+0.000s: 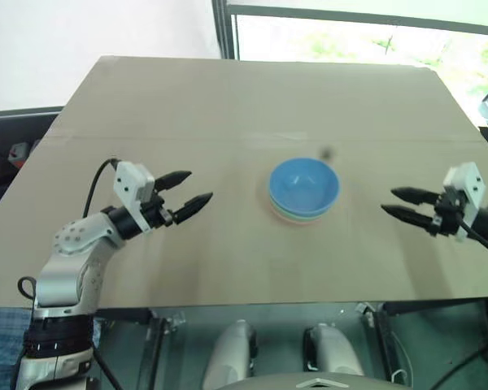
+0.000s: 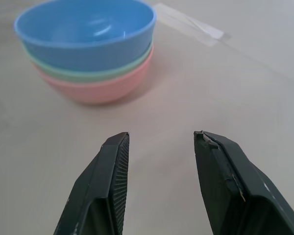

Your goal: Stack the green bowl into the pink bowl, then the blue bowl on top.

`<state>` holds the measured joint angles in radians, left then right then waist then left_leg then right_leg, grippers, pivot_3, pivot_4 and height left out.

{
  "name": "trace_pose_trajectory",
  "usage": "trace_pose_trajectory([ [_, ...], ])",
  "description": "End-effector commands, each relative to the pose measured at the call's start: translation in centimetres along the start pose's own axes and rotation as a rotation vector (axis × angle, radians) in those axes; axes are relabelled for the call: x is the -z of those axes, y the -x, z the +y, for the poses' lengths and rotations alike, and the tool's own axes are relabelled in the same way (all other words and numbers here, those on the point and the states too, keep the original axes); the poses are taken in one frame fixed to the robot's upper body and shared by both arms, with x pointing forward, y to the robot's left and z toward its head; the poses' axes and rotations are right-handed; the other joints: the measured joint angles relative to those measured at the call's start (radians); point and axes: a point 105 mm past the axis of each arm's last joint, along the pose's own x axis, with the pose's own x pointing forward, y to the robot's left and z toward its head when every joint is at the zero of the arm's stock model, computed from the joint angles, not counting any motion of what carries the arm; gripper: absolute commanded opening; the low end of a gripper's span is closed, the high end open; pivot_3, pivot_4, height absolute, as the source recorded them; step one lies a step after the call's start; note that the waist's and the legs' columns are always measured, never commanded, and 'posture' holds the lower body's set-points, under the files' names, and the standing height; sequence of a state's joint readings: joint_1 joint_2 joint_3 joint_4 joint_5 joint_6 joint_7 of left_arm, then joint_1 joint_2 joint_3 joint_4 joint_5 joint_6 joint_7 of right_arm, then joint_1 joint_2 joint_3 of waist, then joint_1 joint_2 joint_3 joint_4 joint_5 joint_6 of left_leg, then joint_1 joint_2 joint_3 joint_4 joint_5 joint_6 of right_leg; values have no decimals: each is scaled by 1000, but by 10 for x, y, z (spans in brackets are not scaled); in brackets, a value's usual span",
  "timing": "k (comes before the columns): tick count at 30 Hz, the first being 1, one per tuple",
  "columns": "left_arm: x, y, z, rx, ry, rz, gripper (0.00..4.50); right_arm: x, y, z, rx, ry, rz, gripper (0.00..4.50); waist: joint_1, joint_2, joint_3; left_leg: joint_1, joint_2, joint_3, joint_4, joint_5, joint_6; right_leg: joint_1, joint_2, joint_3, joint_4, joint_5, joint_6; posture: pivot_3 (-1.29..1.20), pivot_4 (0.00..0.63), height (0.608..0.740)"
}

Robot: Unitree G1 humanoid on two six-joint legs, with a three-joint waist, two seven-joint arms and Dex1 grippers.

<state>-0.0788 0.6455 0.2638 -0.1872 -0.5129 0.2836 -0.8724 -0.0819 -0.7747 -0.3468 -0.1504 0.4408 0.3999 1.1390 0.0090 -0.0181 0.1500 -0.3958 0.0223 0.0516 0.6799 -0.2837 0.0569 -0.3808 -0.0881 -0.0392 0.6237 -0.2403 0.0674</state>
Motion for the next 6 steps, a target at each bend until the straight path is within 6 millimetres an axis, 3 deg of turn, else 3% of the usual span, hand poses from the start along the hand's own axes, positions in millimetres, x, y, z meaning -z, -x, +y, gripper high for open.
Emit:
trace_pose_trajectory([
  [1,-4,10,-2,-41,-29,-17,3786,-11,16,-3,14,60,-96,2183,0,0,0,1,0,0,0,0,0,1,0,0,0,0,0,0,150,740],
  [6,-4,17,-6,-41,-32,-25,3786,1,21,-6,17,80,-99,2183,5,0,0,2,0,-2,0,1,-1,1,-1,-1,1,0,-1,0,150,740],
])
